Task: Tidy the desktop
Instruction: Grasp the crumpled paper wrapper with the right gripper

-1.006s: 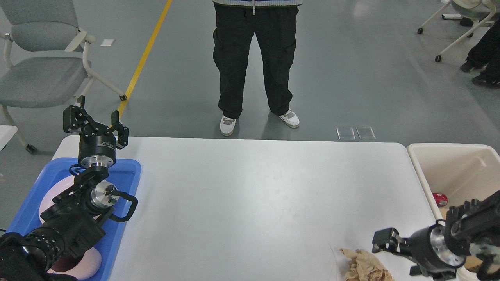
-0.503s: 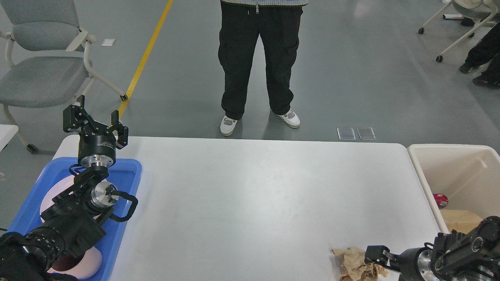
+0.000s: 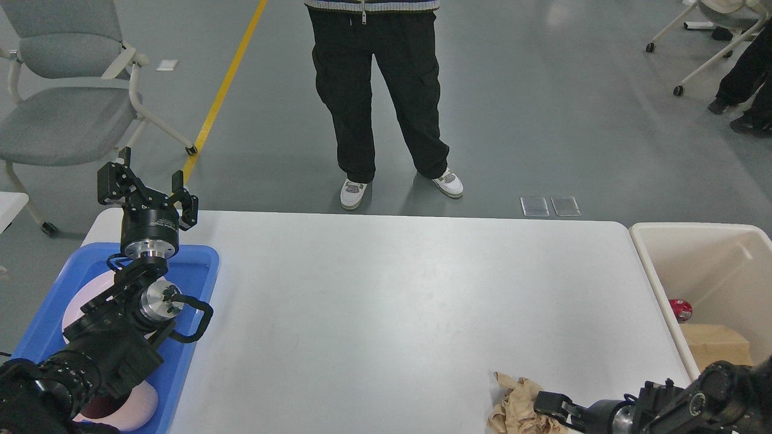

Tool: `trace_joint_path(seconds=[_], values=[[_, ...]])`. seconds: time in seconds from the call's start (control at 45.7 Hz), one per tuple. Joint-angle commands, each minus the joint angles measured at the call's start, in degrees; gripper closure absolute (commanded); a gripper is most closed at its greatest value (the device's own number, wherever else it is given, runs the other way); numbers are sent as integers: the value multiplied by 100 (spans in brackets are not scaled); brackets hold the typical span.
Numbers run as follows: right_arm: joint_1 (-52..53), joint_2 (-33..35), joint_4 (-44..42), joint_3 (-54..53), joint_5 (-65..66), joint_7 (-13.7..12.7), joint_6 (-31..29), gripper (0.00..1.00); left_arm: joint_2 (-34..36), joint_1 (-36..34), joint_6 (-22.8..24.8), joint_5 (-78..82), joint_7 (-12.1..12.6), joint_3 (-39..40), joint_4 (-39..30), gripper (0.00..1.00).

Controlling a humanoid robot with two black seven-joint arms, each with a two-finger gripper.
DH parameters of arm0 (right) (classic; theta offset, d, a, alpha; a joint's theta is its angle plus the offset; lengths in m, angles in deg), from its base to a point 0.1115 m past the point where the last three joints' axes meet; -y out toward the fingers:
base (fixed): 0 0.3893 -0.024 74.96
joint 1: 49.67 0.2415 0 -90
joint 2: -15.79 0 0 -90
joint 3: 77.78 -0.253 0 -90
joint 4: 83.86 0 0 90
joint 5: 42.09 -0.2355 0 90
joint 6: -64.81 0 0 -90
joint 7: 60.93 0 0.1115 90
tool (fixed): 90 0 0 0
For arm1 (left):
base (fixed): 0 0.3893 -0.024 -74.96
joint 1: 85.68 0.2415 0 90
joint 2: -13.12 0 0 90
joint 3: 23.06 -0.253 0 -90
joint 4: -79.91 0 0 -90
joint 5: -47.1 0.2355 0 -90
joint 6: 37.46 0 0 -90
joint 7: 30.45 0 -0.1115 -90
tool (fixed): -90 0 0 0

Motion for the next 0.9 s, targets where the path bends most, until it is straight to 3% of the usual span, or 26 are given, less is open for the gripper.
trace_joint_path(seconds=[0.0,0.875], values=[[74,-9,-16,-24,-6,110,58,0,1,-4,0,0,0,0,0,4],[259,114,20,-929,-867,102,-205,0,1,5,0,0,0,0,0,4]])
